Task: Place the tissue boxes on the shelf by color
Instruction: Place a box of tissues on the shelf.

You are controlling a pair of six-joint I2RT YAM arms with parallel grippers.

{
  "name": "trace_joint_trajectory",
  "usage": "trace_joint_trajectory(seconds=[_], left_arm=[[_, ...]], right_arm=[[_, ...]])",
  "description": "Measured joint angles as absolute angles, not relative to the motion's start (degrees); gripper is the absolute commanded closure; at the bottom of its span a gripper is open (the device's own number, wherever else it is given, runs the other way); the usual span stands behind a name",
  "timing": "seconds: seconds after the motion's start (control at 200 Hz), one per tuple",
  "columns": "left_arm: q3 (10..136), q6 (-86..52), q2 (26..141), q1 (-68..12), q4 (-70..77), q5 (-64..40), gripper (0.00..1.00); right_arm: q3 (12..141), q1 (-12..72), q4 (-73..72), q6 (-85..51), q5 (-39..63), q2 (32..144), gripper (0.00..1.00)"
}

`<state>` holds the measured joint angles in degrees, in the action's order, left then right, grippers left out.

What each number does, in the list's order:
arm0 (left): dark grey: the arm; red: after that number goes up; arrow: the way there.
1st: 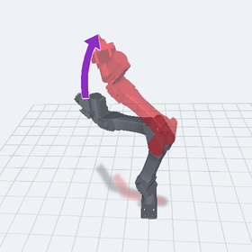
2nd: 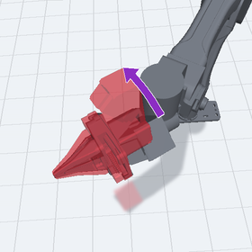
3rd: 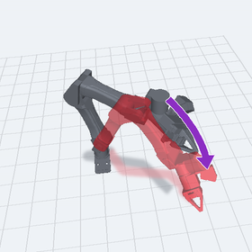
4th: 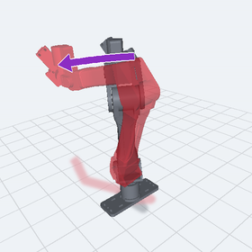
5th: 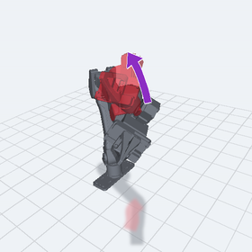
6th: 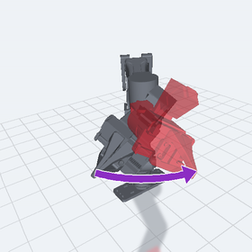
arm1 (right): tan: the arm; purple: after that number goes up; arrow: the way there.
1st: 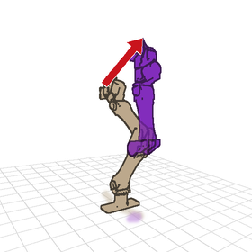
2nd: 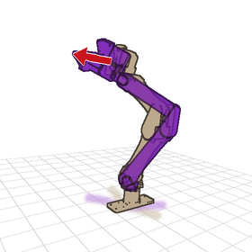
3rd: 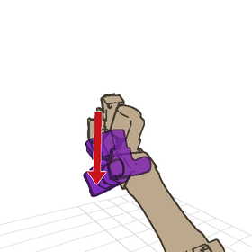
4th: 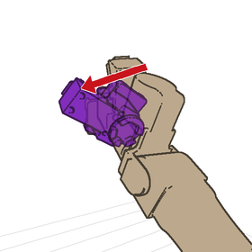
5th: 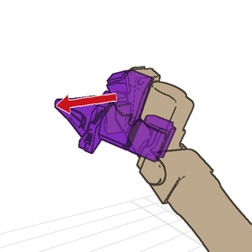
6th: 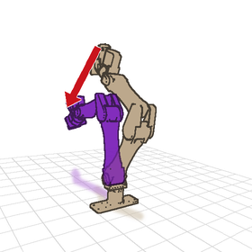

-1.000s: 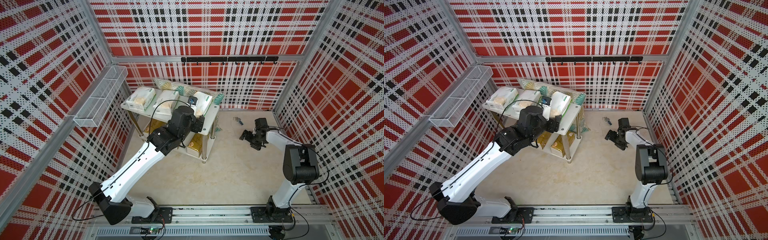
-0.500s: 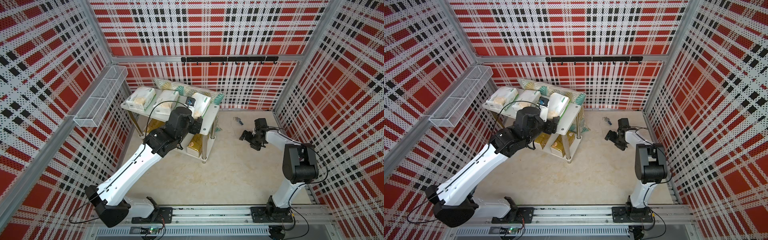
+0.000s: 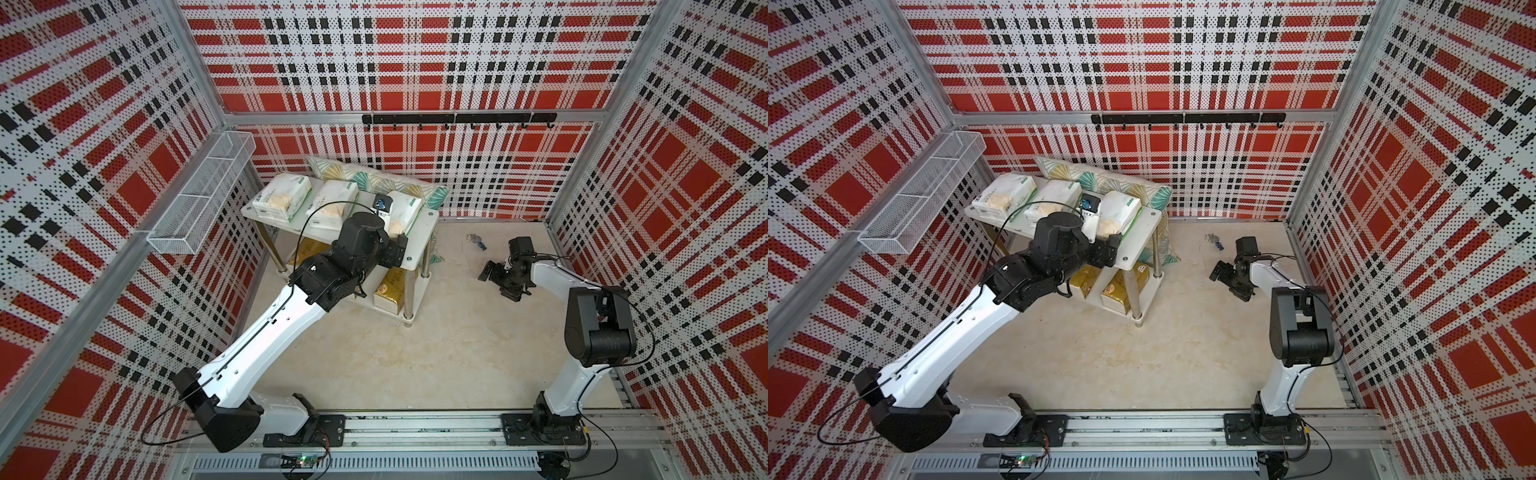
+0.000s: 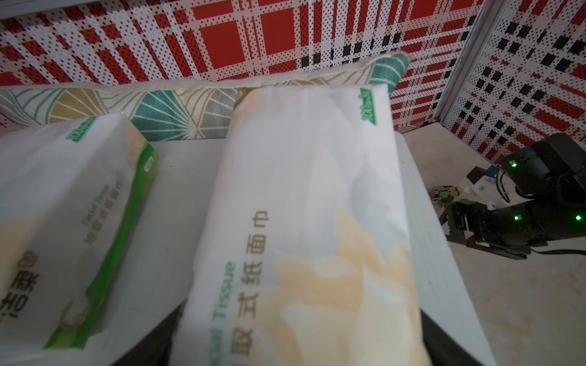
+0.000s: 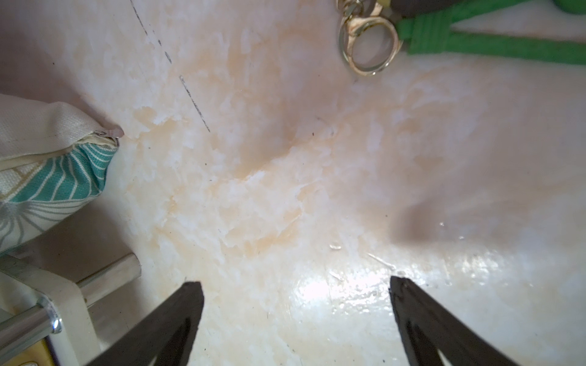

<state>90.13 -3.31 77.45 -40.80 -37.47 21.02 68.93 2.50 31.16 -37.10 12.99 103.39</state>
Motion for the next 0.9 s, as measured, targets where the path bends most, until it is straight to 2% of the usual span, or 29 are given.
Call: trace_joint_trajectory(seconds=[0.23, 0.897], left_arm=[[89.5, -3.4, 77.4, -40.8, -36.8, 21.5, 0.00], [88.9, -3.2, 74.3, -40.8, -32.3, 20.2, 0.01]], right_arm=[[68.9, 2.5, 31.2, -37.1, 13.0, 103.4, 0.00], [68.9, 2.5, 31.1, -37.1, 13.0, 103.4, 0.00]])
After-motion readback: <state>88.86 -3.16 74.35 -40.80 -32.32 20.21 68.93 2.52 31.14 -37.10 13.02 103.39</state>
